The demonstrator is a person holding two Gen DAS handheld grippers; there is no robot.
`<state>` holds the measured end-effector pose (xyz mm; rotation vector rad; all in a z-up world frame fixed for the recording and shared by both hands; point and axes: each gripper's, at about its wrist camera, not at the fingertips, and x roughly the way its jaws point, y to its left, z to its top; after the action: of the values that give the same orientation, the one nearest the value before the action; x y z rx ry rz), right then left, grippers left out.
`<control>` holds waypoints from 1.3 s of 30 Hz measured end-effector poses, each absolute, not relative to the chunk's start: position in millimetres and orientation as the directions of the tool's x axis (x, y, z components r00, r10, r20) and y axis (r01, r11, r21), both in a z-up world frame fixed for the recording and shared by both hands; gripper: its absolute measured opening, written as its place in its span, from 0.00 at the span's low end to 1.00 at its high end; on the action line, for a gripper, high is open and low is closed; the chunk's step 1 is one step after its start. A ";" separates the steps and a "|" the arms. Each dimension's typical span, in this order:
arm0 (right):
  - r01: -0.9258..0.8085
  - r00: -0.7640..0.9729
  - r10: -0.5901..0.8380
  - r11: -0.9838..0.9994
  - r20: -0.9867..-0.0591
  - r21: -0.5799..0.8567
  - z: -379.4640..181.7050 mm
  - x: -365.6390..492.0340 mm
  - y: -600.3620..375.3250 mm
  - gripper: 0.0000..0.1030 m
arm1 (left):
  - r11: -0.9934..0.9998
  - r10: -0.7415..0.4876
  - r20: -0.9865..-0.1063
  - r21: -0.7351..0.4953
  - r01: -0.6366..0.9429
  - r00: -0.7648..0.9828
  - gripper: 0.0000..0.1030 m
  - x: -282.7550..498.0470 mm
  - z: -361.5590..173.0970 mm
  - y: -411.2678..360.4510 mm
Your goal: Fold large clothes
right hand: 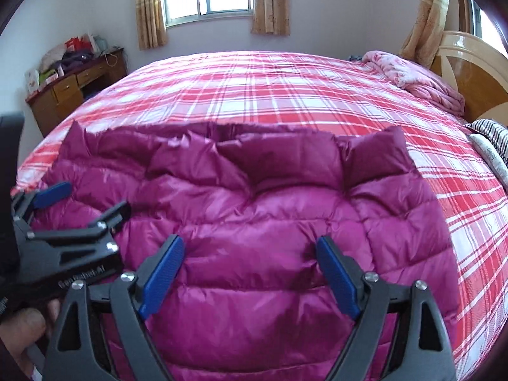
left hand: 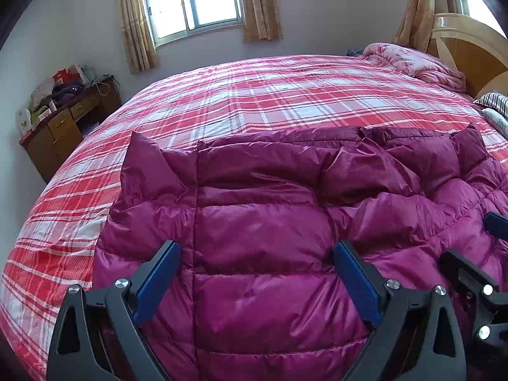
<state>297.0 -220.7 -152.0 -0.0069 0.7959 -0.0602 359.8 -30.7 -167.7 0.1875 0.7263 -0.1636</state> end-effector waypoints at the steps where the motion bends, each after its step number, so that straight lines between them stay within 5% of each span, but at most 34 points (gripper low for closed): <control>1: 0.051 0.701 -0.062 0.998 -0.710 -0.037 -154.3 297.3 -220.5 0.85 | 0.970 -0.082 -0.670 0.117 0.214 0.737 0.95 359.4 -168.5 -31.3; 27: 0.038 0.706 -0.034 0.999 -0.707 -0.011 -153.8 286.2 -237.1 0.92 | 0.969 -0.082 -0.709 0.109 0.224 0.700 0.97 369.3 -177.9 -35.4; 32: 0.188 0.767 -0.113 0.981 -0.632 0.053 -132.7 258.8 -294.7 0.93 | 0.968 -0.079 -0.705 0.115 0.223 0.705 0.97 366.9 -175.9 -35.0; 39: 0.251 0.695 -0.163 0.968 -0.701 0.023 -162.5 259.5 -332.2 0.94 | 0.961 -0.096 -0.692 0.123 0.248 0.715 0.97 348.4 -164.3 -46.1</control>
<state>259.5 -332.2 -162.5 0.1200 0.7694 -0.2318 348.4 -46.1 -164.3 0.2131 0.7514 -0.1917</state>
